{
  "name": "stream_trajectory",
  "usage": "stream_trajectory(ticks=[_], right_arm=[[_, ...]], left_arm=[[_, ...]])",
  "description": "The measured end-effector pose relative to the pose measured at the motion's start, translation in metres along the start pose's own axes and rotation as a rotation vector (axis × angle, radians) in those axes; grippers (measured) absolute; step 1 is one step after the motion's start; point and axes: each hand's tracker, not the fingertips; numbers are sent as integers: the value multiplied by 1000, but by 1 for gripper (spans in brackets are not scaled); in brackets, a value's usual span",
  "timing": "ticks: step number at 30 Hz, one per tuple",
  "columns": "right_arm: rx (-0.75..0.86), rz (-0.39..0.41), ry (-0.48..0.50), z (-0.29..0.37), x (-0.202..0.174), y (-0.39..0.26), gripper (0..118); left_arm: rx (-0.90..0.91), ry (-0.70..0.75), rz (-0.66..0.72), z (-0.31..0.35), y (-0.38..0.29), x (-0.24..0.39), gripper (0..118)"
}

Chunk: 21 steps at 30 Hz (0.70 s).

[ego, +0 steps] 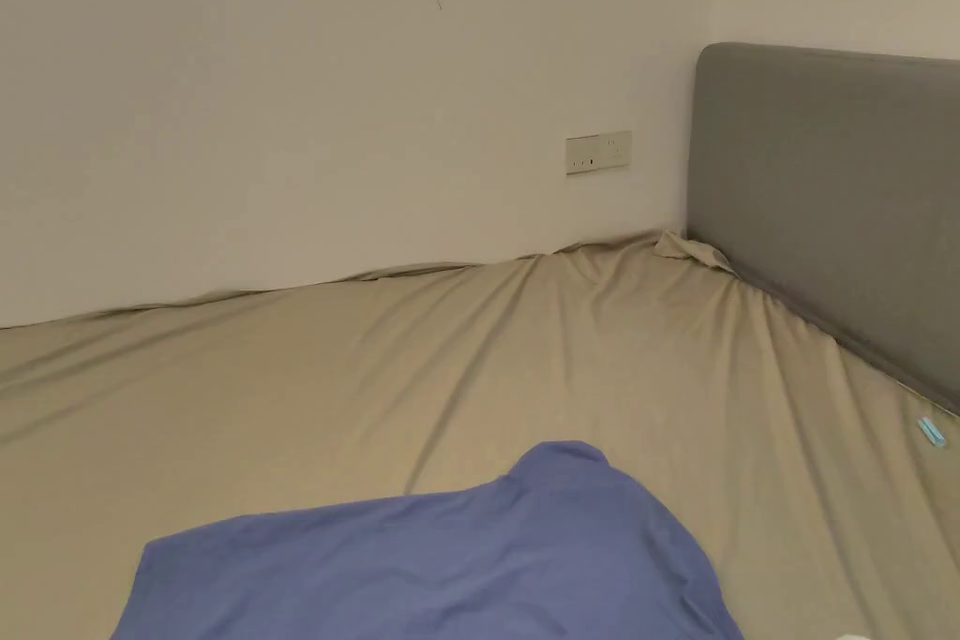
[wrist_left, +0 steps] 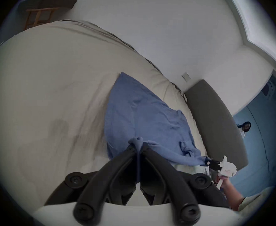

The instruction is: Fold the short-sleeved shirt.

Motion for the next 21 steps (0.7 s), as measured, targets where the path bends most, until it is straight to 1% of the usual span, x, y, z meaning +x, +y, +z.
stream_trajectory(ticks=[1, 5, 8, 9, 10, 13, 17, 20, 21], right_arm=[[-16, -15, -4, 6, -3, -10, 4], [-41, -23, -33, 26, -12, -45, 4], [-93, 12, -37, 27, -17, -66, 4], [-136, 56, -41, 25, -20, -70, 4], [-154, 81, -63, 23, -22, -71, 4], [-193, 55, -49, 21, -23, -73, 4], [-221, 77, -64, 13, -26, -80, 4], [-278, 52, -60, 1, -25, -86, 4], [-296, 56, -59, -4, -25, -89, 4]], left_arm=[[-7, -4, -3, 9, -9, 0, 0], [-36, -8, -30, 36, -39, -13, 0], [-58, -7, -28, 50, -60, -18, 0], [-70, 3, -28, 51, -65, -21, 0], [-91, 8, -24, 52, -68, -23, 0], [-144, 31, -38, 48, -80, -31, 0], [-191, 74, -30, 37, -89, -44, 0], [-254, 157, -11, 19, -96, -55, 0], [-271, 169, -14, 13, -98, -58, 0]])
